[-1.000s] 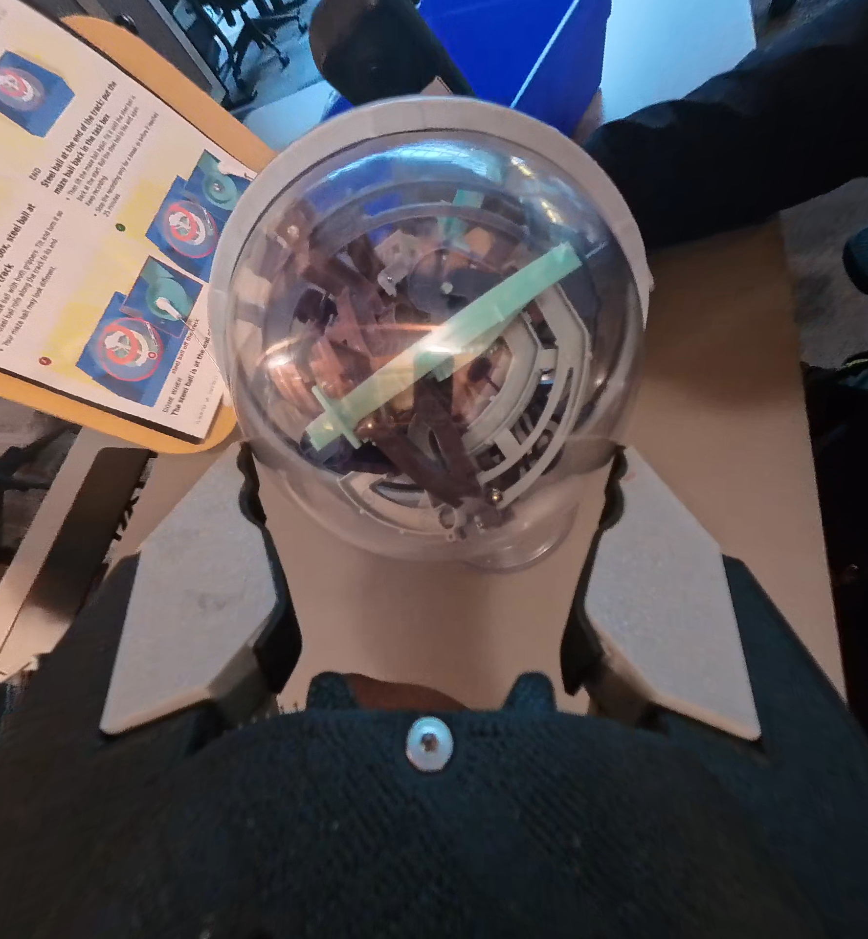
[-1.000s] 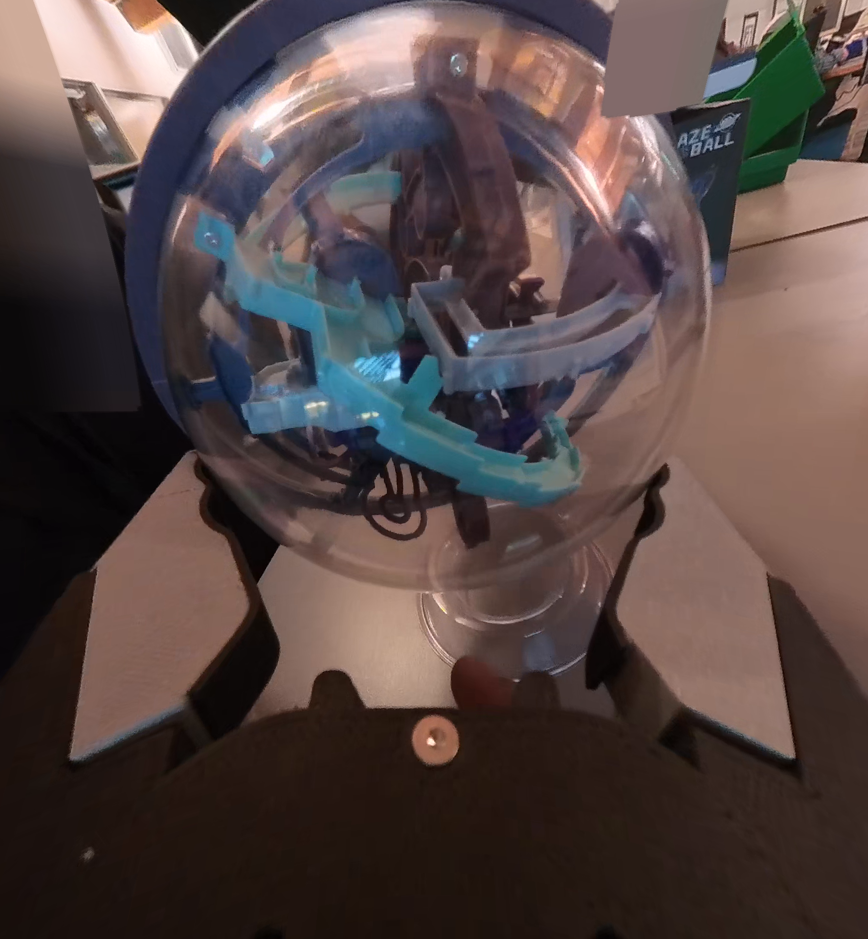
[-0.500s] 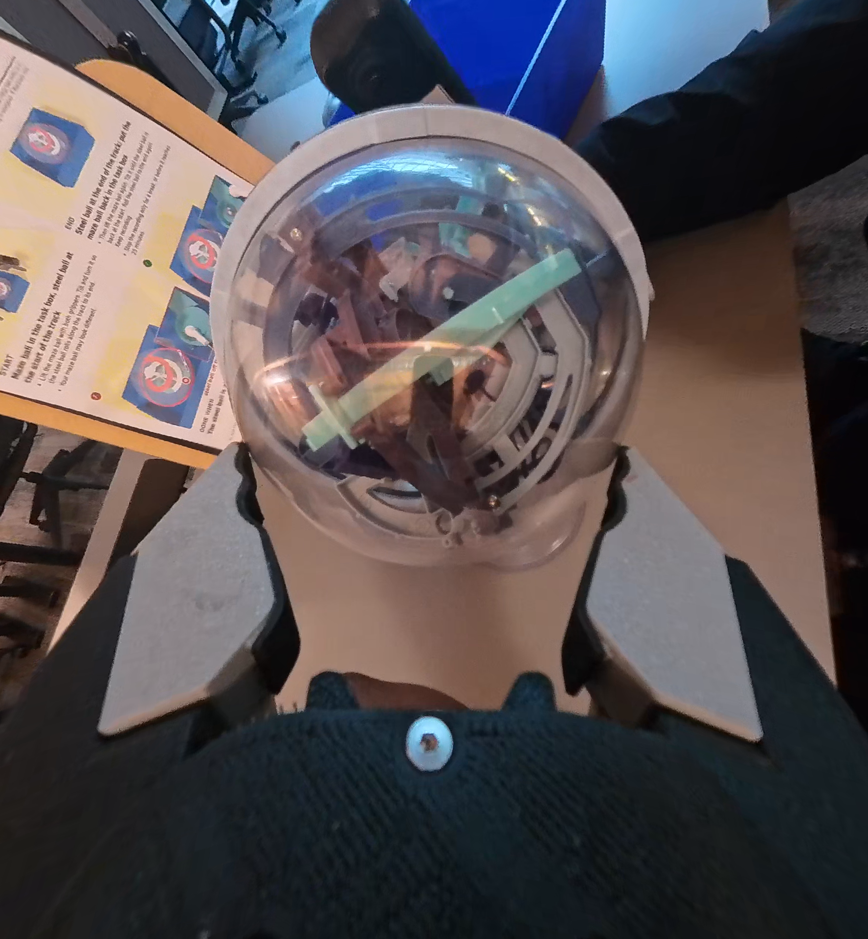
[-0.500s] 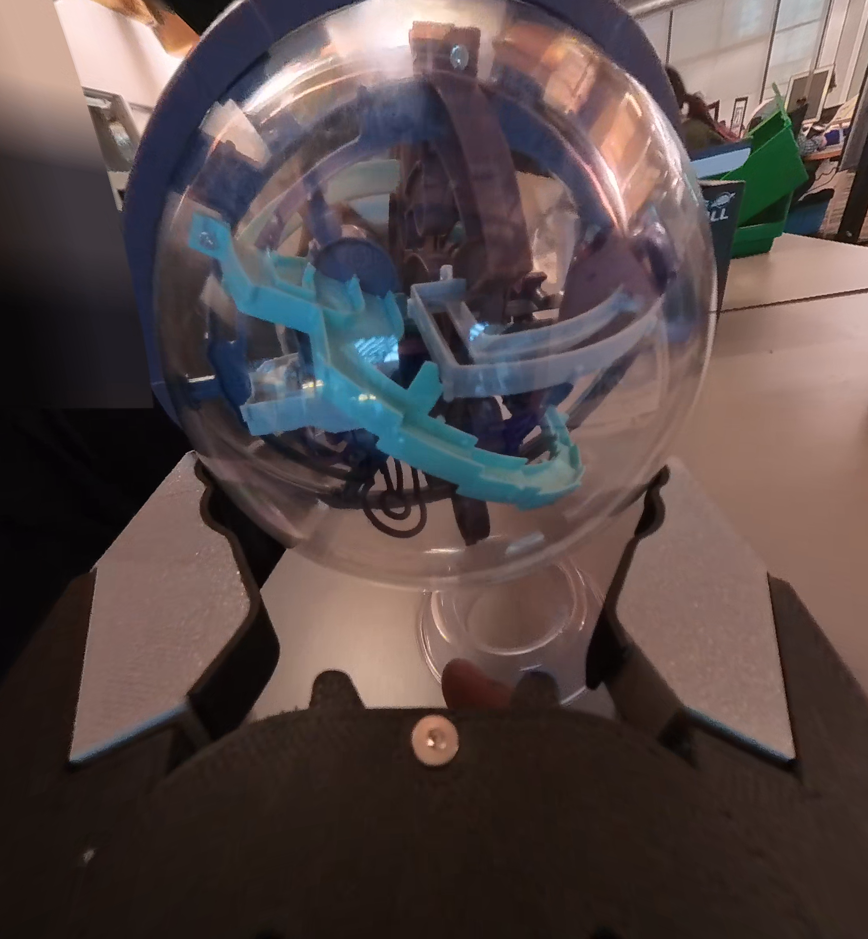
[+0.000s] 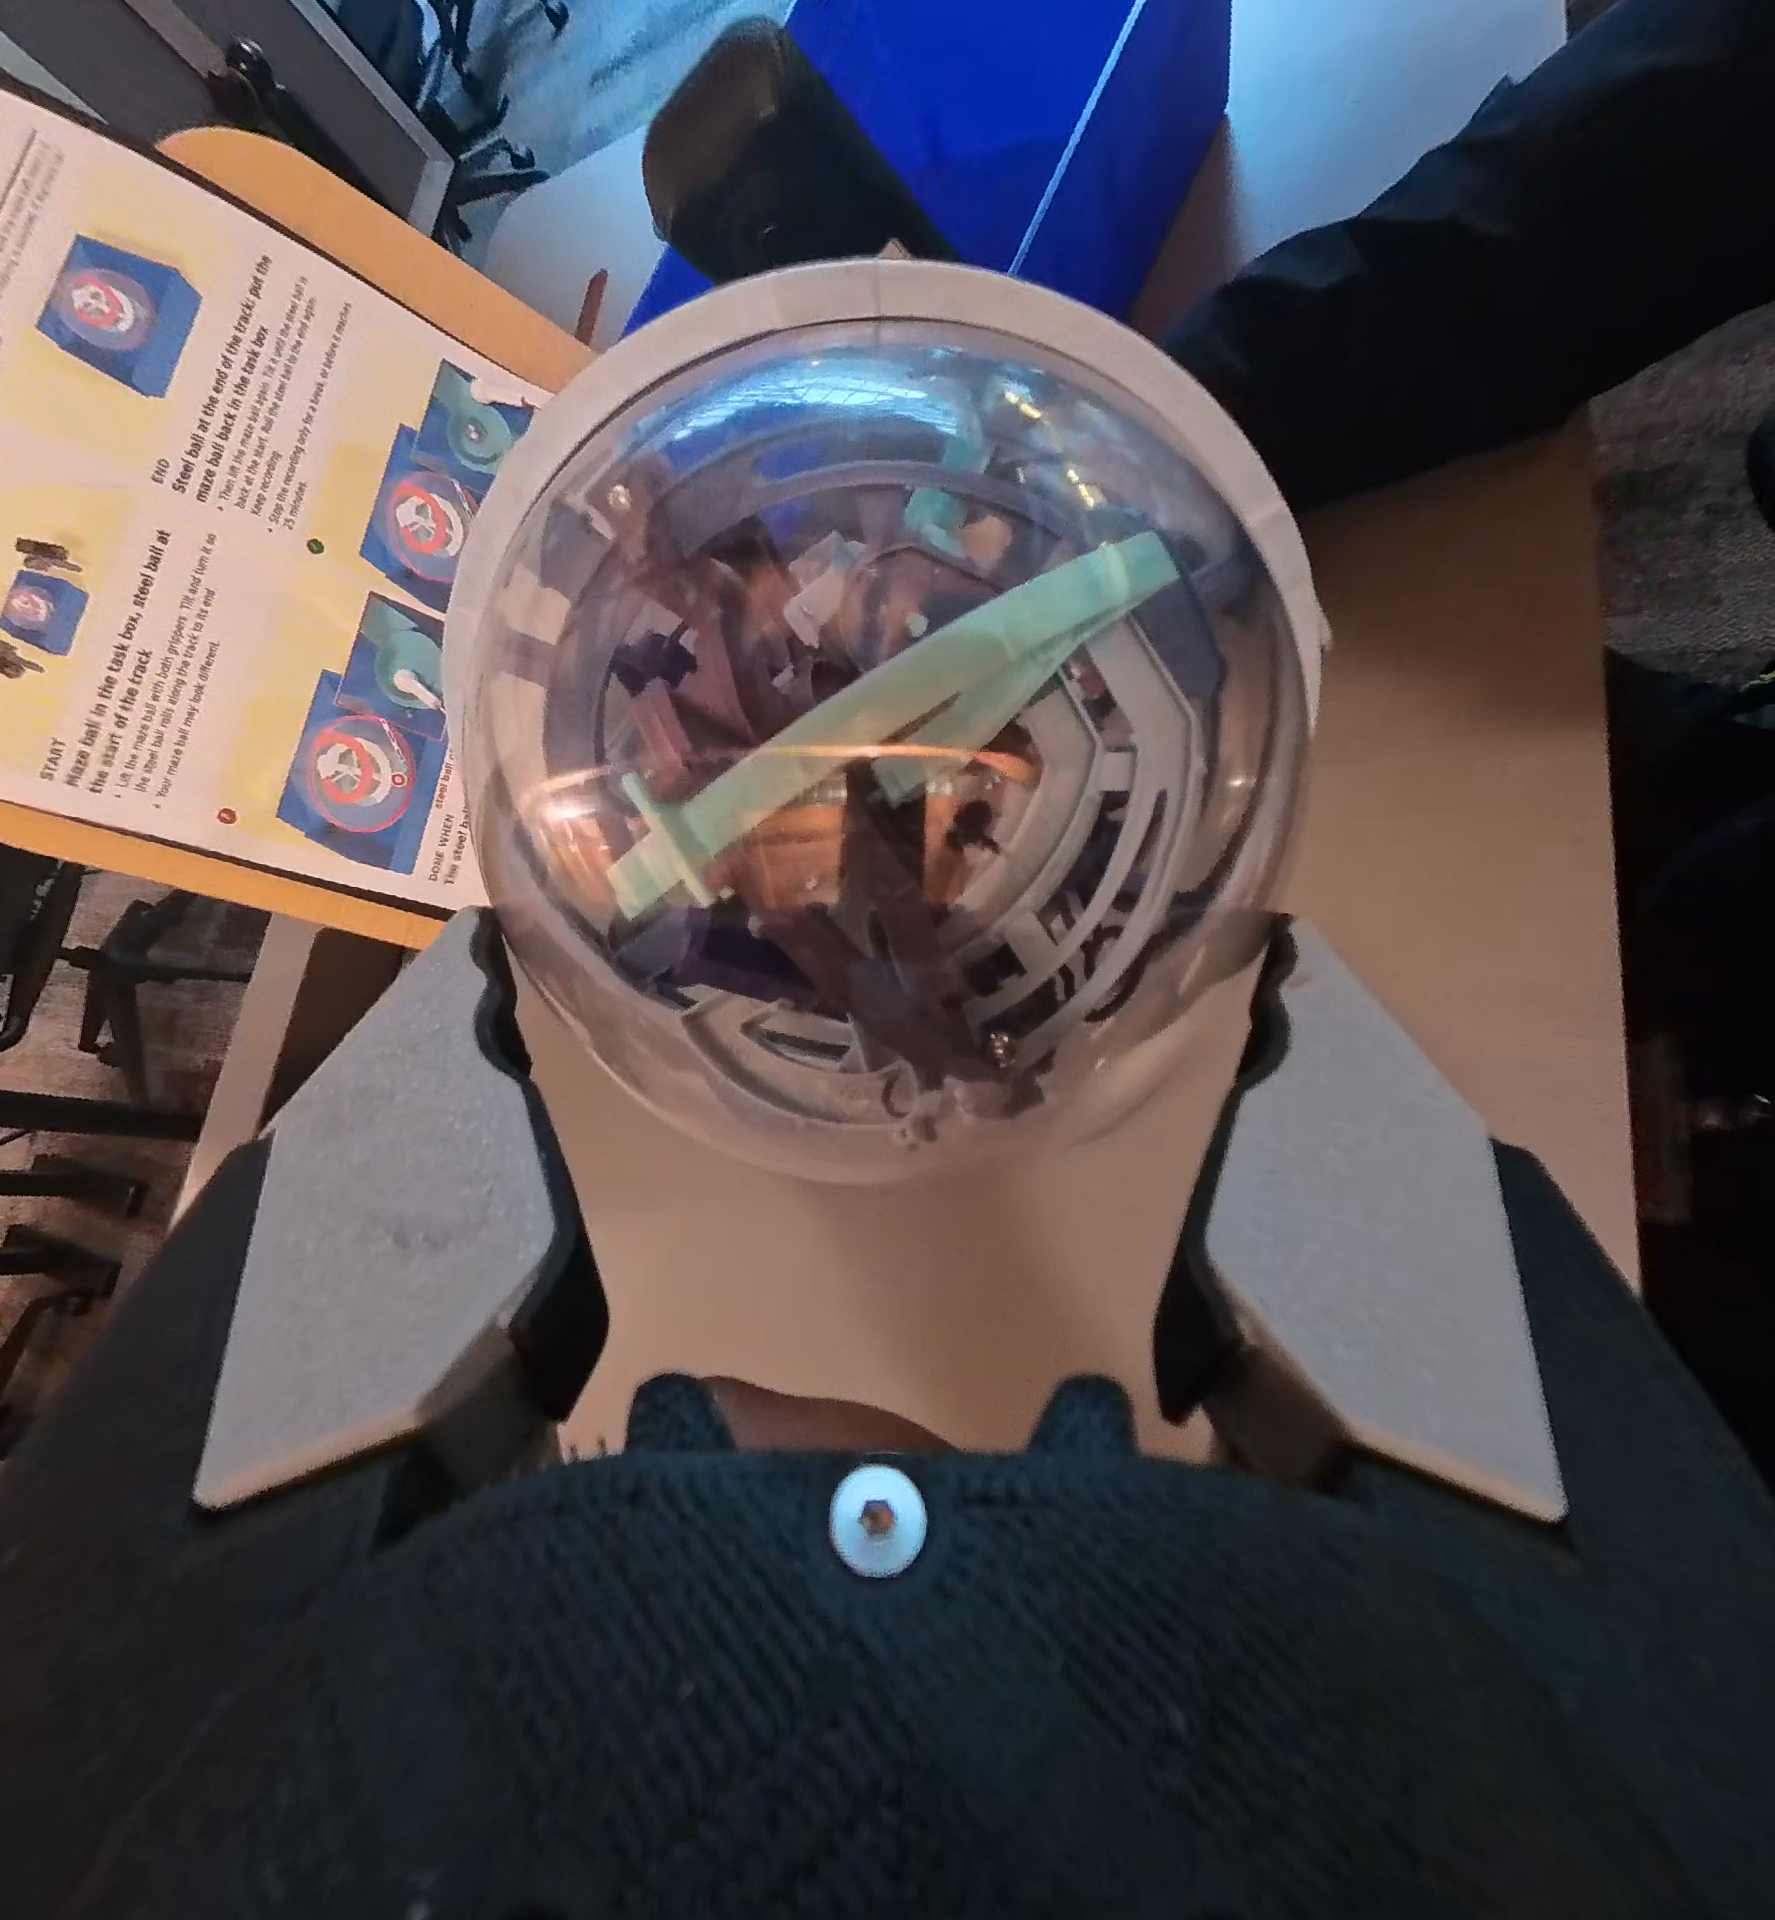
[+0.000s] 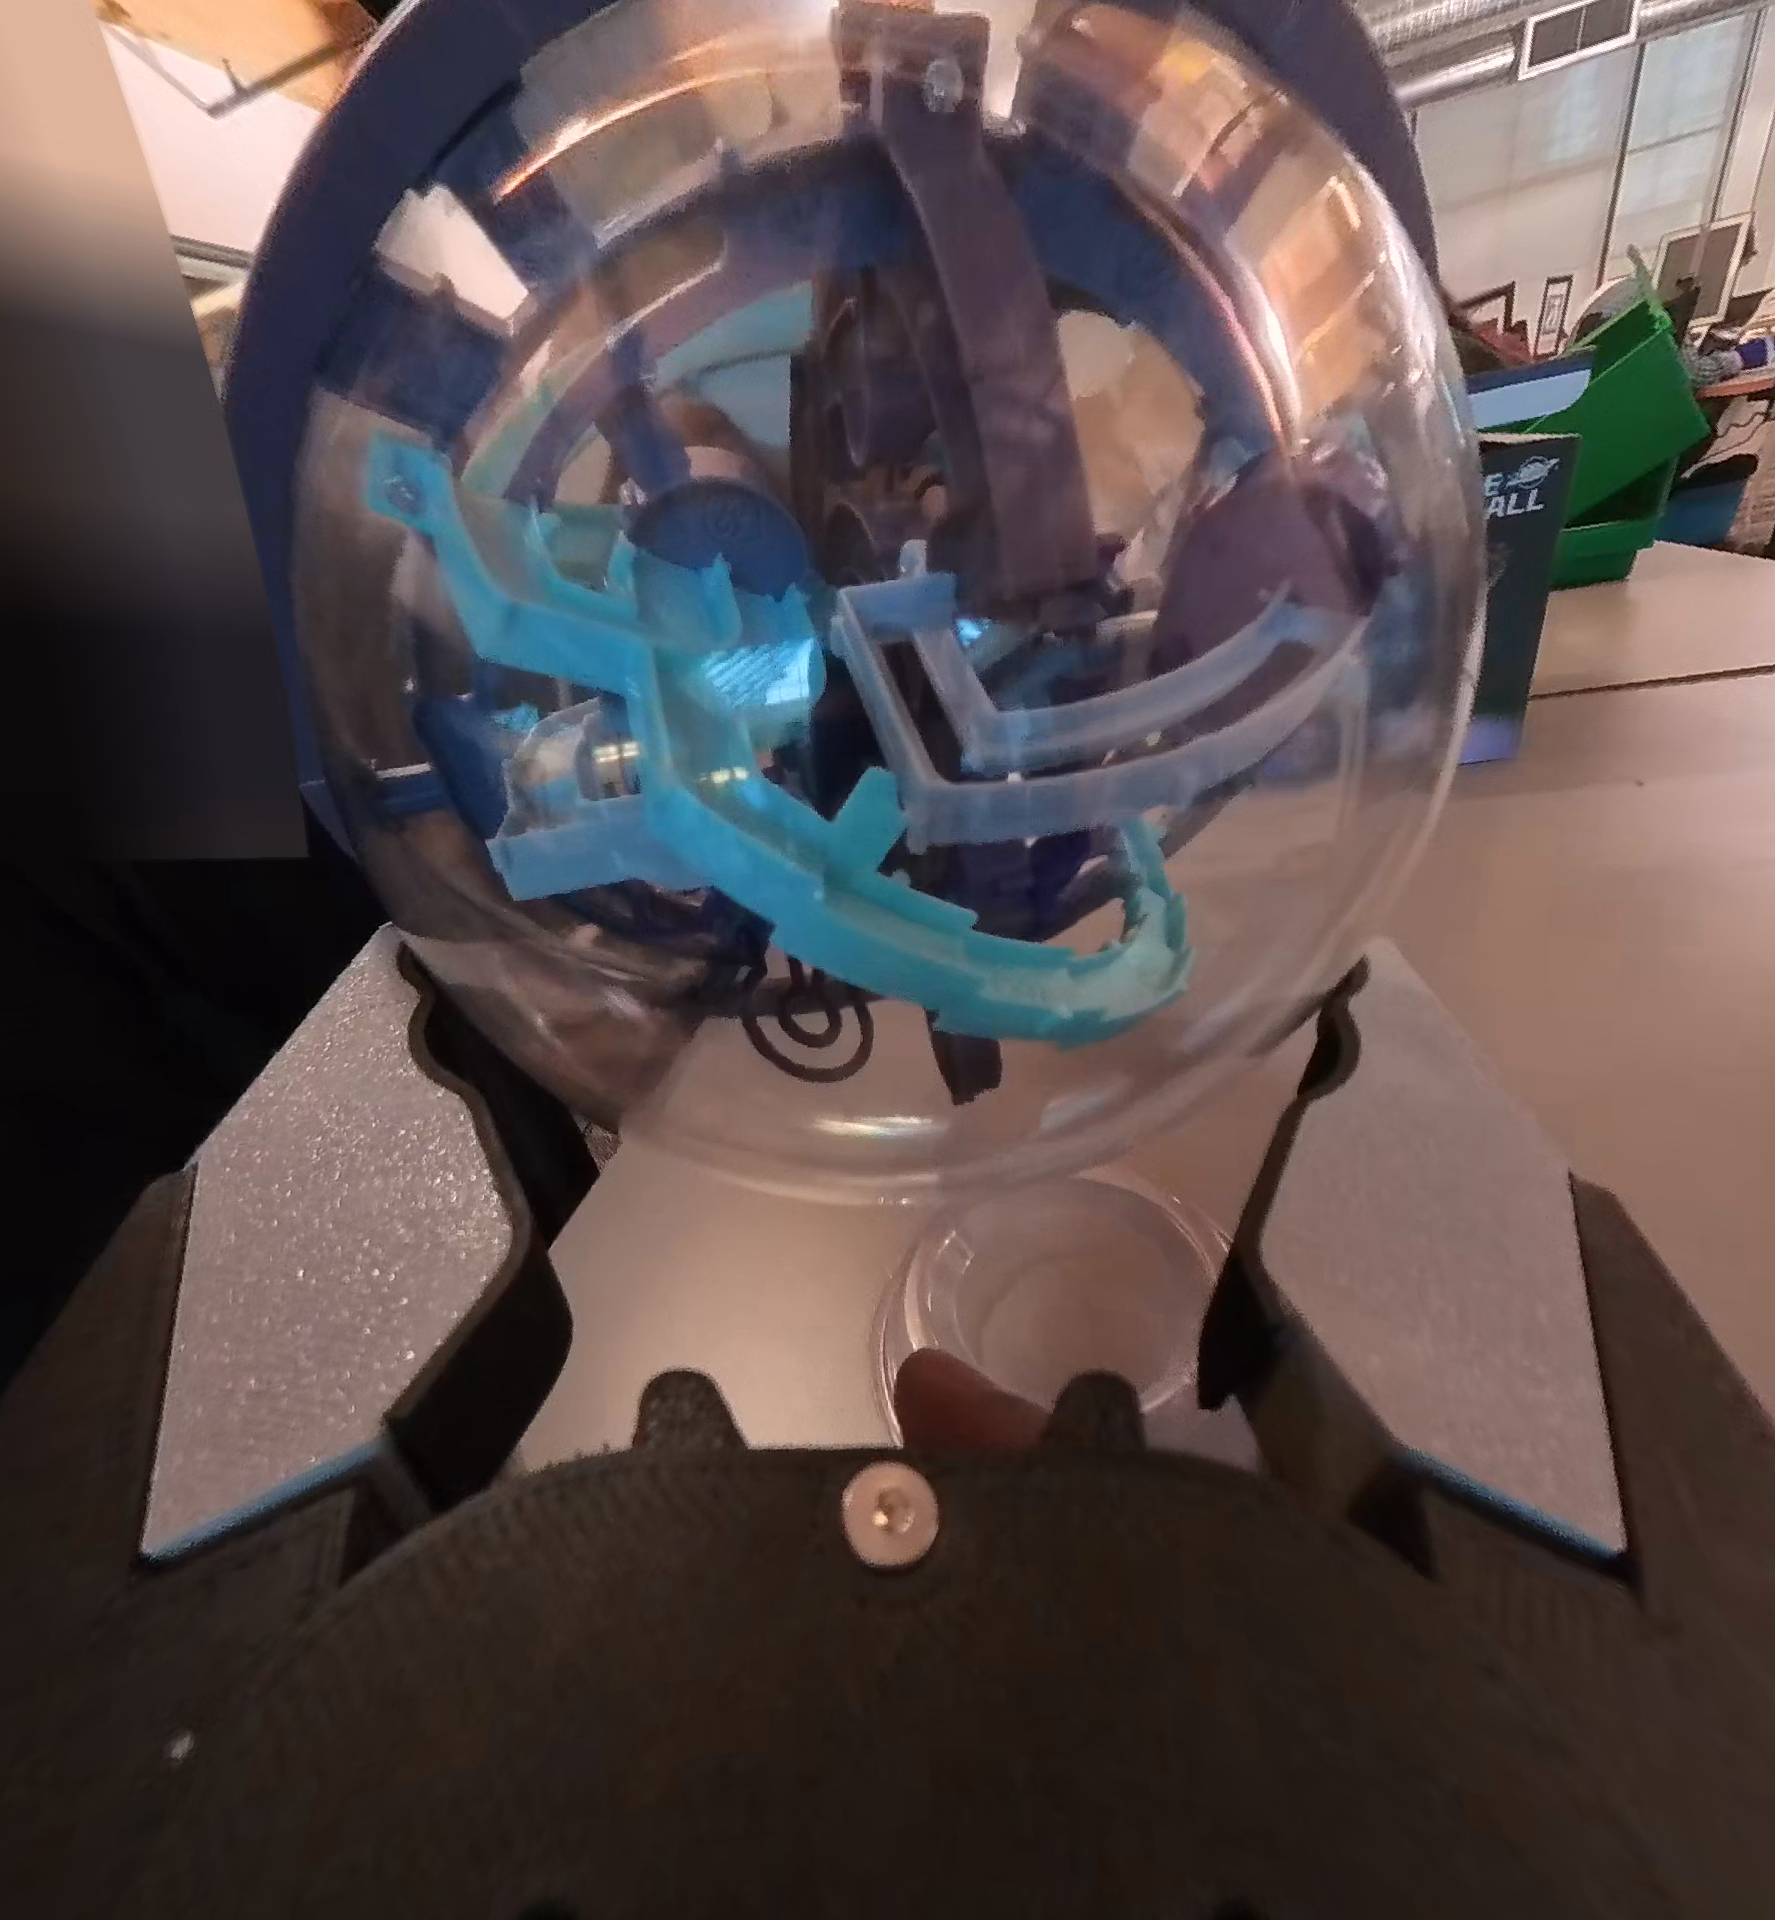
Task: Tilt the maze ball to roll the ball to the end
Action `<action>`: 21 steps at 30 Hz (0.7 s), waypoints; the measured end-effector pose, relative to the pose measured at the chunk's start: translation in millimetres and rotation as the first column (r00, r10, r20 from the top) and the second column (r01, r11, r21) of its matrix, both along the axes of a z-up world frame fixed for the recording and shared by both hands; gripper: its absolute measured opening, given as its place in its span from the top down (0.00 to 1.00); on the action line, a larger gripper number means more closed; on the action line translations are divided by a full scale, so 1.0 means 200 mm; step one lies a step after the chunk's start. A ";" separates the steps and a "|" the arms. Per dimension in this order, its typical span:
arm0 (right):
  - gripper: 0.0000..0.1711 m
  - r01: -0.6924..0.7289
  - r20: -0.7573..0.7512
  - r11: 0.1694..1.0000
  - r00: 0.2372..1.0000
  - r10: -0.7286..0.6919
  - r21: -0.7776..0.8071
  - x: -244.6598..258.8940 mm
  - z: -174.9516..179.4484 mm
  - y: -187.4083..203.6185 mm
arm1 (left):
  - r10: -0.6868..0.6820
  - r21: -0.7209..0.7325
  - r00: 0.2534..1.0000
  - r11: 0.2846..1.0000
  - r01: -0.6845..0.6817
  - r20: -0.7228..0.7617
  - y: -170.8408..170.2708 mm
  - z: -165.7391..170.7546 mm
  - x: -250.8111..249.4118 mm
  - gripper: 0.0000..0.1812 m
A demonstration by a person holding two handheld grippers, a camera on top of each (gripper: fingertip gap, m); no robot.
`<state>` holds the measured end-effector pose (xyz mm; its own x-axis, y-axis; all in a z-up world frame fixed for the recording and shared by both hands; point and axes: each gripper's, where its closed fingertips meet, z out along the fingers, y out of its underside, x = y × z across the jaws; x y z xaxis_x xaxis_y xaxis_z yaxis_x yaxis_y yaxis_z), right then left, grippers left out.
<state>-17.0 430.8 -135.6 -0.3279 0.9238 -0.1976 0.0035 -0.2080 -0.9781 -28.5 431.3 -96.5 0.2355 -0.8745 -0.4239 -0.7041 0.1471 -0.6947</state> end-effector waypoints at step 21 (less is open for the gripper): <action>0.08 -0.014 -0.012 1.000 1.000 0.014 0.027 -0.03 0.03 0.00 | 0.016 0.019 0.999 1.000 -0.015 -0.039 0.00 0.04 0.00 0.23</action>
